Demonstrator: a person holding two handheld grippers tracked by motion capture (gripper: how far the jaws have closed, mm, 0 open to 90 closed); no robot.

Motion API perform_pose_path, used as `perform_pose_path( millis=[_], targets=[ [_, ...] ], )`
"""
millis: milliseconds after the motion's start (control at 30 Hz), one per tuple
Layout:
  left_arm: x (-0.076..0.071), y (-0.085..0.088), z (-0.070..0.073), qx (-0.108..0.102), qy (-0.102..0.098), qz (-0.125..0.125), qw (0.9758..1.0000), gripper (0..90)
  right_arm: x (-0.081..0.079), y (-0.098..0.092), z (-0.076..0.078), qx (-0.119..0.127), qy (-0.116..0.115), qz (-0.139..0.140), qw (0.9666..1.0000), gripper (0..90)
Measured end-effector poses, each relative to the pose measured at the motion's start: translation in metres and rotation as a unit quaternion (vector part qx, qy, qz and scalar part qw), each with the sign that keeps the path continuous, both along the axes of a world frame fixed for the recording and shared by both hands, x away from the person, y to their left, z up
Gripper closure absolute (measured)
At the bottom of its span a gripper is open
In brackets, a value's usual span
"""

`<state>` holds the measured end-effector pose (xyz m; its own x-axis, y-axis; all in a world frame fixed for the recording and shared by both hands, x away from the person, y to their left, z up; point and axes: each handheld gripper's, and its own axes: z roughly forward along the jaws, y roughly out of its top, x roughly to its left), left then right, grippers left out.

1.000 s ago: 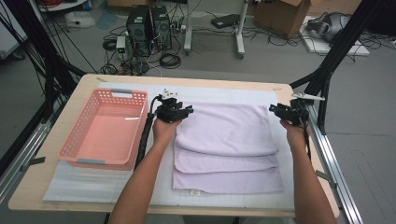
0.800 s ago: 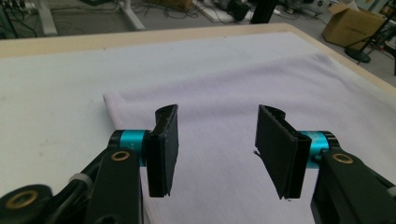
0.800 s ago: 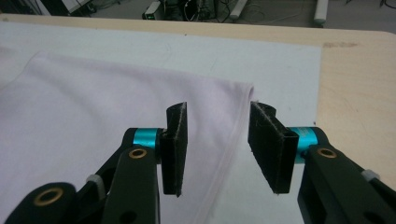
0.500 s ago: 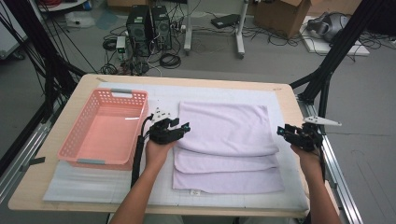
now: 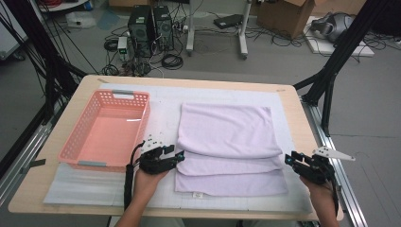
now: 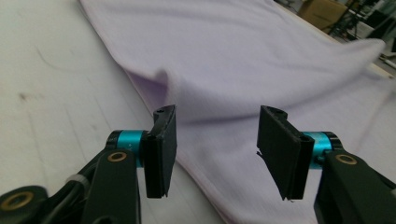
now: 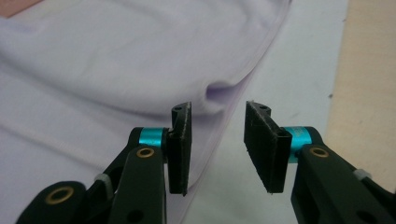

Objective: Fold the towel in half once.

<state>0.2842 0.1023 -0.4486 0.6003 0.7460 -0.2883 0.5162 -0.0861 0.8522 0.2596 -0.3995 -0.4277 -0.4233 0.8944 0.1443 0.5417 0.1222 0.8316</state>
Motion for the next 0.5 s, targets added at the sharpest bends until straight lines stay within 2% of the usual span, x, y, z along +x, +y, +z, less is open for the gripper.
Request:
perform_pose_path(
  millis=[100, 167, 233, 367, 433, 500],
  targets=[
    [-0.01, 0.0, -0.003, -0.001, 0.007, -0.014, 0.9999, 40.8, -0.009, 0.004, -0.006, -0.006, 0.007, 0.013, 0.9999, 65.0],
    [-0.013, -0.003, -0.003, 0.01, 0.017, -0.016, 0.9997, 40.0, -0.012, 0.007, -0.008, -0.014, 0.014, 0.015, 0.9997, 65.2],
    [-0.016, -0.006, -0.003, 0.025, 0.017, -0.028, 0.9992, 41.1, -0.013, 0.009, -0.011, -0.018, 0.022, 0.019, 0.9994, 65.9],
    [-0.021, -0.018, -0.003, 0.079, 0.019, -0.038, 0.996, 67.4, -0.011, 0.014, -0.014, -0.029, 0.026, 0.02, 0.999, 68.6],
    [-0.023, -0.022, -0.003, 0.096, 0.016, -0.033, 0.9947, 81.0, -0.01, 0.017, -0.016, -0.043, 0.037, 0.018, 0.9982, 76.3],
    [-0.025, -0.022, -0.003, 0.098, 0.011, -0.032, 0.9947, 84.3, -0.011, 0.02, -0.02, -0.067, 0.042, 0.033, 0.9963, 84.0]
  ],
)
